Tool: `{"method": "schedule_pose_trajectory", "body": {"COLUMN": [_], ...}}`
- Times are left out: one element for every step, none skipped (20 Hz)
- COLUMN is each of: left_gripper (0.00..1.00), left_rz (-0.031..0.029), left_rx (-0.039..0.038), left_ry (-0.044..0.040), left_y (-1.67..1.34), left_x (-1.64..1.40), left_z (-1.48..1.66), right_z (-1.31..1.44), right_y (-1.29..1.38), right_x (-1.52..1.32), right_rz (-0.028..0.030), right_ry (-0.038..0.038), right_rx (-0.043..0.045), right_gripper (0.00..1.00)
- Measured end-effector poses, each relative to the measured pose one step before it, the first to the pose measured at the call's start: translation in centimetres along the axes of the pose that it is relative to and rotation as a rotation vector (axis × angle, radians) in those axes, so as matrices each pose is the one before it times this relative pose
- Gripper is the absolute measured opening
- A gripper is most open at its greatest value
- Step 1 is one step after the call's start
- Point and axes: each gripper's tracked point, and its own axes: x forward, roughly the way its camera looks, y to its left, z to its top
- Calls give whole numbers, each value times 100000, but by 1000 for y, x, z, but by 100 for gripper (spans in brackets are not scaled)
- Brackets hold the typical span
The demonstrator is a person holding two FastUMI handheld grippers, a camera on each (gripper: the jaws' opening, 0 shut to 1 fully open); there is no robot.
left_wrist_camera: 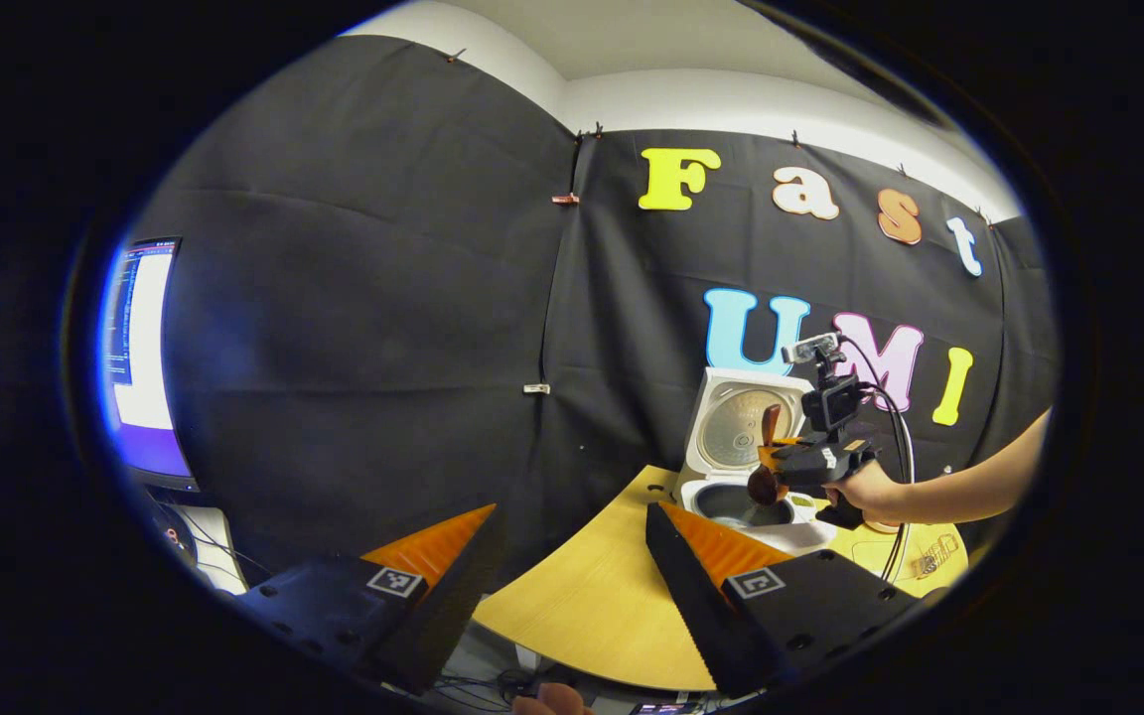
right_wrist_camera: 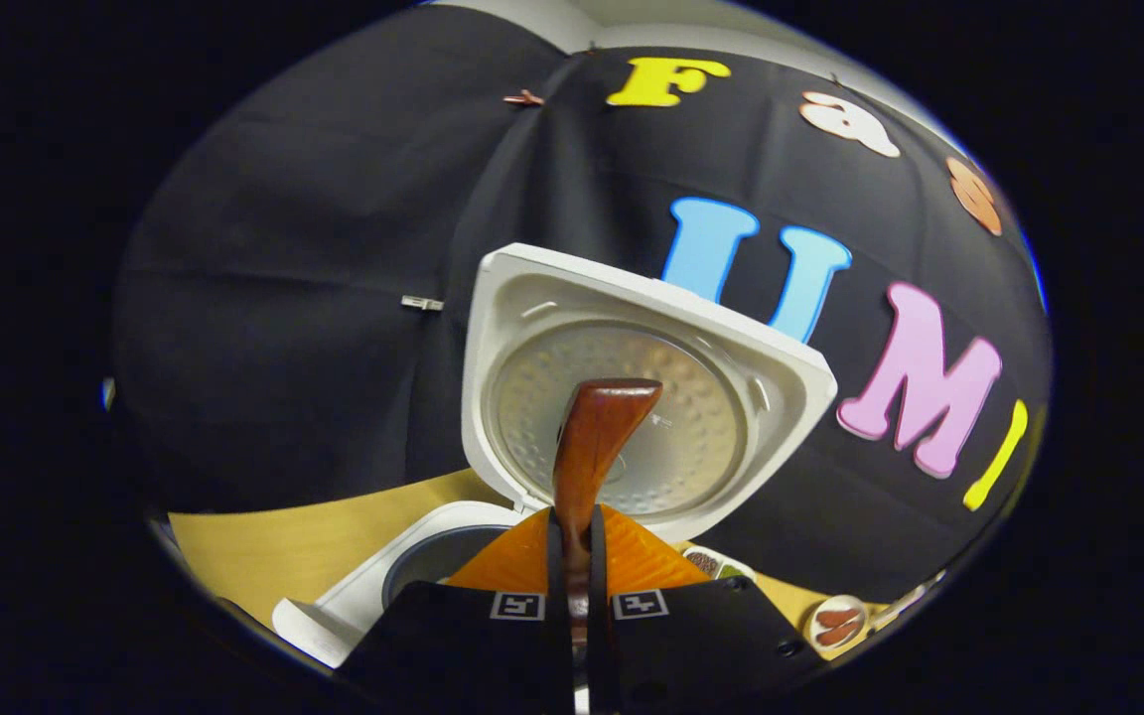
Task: Close the left gripper, press the button to open the rice cooker; take a wooden spoon from the chopstick holder with the right hand, scoop a spoonful of rice and pour it into the rice cooker, then put the wooden spoon back into the chopstick holder.
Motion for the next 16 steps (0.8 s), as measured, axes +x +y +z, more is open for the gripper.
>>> {"method": "schedule_pose_trajectory", "body": {"left_gripper": [95, 95, 95, 95, 95, 95, 95, 95, 95, 95, 95, 95, 95, 95, 95, 95], "left_rz": [-96, 41, 111, 118, 147, 279, 216, 220, 451, 26, 0, -259, -275, -399, -574, -678], "left_rx": [-75, 61, 171, 153, 82, 125, 46, 119, 175, -122, -207, -65, 317, 496, 407, 265], "left_ry": [-77, -14, -70, -186, -26, 57, -7, -51, 55, 156, -18, -333, -280, -330, -169, -293], "left_y": [-74, 28, 49, -2, 22, 12, 13, 41, 102, -147, -180, -105, -163, -236, -380, -544], "left_x": [20, -86, 36, -44, -55, -115, 5, -80, -65, 20, -51, -14, 25, -4, 38, 69], "left_z": [83, -83, 28, 28, 53, -52, -21, -56, -2, -229, 55, 109, 150, 12, 200, 301], "right_z": [224, 71, 156, 41, 69, -5, -259, -217, -36, 11, 122, -11, 57, 432, 772, 849], "right_y": [486, 413, 288, 239, 33, 34, 44, -172, -570, -700, -1282, -1069, -1275, -1106, -1113, -991], "right_x": [-68, -70, -22, -98, -64, -72, -16, -52, 153, -137, 2, -295, -382, -581, -723, -714], "right_rz": [874, 680, 418, -76, -234, -48, 828, 655, -1101, -1845, -2371, -1517, -1327, -738, -679, -227], "right_ry": [-1243, -699, -594, -392, -239, 126, 946, 1099, 1293, 883, 630, 910, 296, -393, -920, -1128], "right_rx": [-4758, -4062, -3288, -2797, -2535, -493, 4490, 10083, 12826, 9945, 11033, 9409, 10005, 9087, 7965, 6798], "right_gripper": [10, 10, 10, 10, 10, 10, 10, 10, 10, 11, 10, 10, 10, 10, 10, 10]}}
